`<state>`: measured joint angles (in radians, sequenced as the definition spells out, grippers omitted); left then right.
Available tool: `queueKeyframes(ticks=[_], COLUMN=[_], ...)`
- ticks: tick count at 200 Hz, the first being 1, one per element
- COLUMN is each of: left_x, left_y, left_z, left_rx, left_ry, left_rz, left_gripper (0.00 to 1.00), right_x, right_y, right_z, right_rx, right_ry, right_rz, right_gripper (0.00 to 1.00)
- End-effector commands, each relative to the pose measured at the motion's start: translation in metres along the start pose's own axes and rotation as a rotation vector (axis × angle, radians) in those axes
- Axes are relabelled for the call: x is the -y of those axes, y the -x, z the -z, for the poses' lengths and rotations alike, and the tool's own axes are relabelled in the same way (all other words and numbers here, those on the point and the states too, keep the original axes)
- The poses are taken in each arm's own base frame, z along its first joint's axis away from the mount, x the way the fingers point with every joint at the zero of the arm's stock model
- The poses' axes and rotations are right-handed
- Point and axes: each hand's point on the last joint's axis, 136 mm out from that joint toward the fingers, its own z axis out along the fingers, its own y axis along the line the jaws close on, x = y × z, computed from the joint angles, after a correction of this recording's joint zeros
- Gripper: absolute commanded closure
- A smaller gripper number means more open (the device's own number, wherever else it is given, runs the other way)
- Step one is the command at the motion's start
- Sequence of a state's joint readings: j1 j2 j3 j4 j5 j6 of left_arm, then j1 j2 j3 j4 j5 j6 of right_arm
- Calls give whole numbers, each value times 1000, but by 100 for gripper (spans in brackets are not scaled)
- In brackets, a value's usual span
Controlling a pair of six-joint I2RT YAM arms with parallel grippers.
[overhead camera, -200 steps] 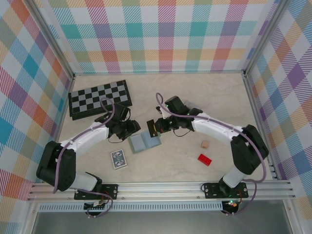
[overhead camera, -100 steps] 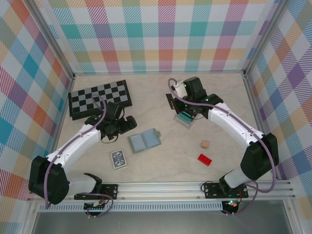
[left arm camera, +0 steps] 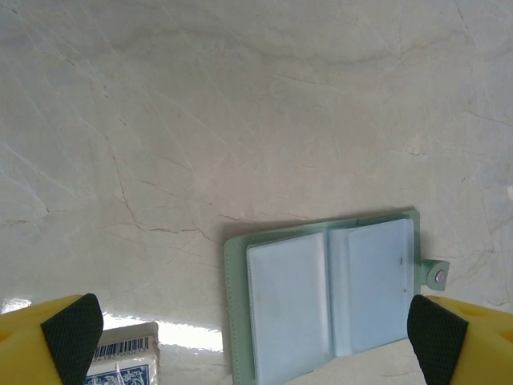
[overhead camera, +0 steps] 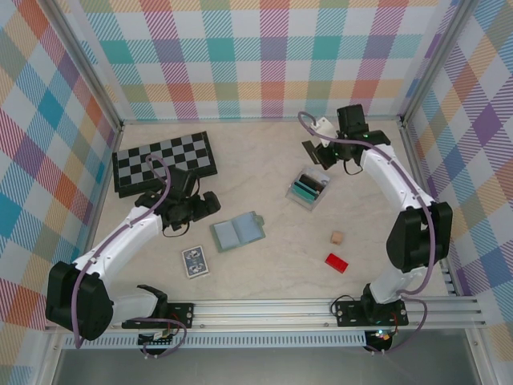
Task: Take the credit cards out of the card holder
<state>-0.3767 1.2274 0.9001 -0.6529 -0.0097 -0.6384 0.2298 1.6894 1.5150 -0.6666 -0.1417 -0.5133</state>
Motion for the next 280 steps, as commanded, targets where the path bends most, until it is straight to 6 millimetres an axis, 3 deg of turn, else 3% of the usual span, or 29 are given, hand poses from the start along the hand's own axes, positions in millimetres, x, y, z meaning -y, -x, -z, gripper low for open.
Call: queueKeyframes(ticks=[1,57,111,154,185,232,259,280], left_x=[-8,-1,-2,1,1,1,3,3], left_y=[-7,-8,-12,-11,-11,-12,-13,-12], left_z=[-4,-9,-15,-17,-19,-22,-22,-21], left_rx=[-33,-56,-80,-85,-96,-103,-109,-106], left_ry=[8,-14,-9,-14,-11,-9,-17,-18], left_rz=[22,41,49,47,42,40,35,33], left_gripper=[0,0,0,0,0,0,0,0], right_x=[-13,-19,-24,-13,-20,-22,-26,-22], right_y=[-12,-35,-46,-63,-64,-71,-65,-60], right_z=[1,-24,-31,-43,-46,-54,-52,-49], right_rx=[-52,-140,-178,-260,-266,-305,-299,-285], right_ry=[94,161,186,139,161,156,186,162], right_rz=[97,94,92,111,123,131,94,87], right_gripper=[100,100,100,100,99,89,80,79])
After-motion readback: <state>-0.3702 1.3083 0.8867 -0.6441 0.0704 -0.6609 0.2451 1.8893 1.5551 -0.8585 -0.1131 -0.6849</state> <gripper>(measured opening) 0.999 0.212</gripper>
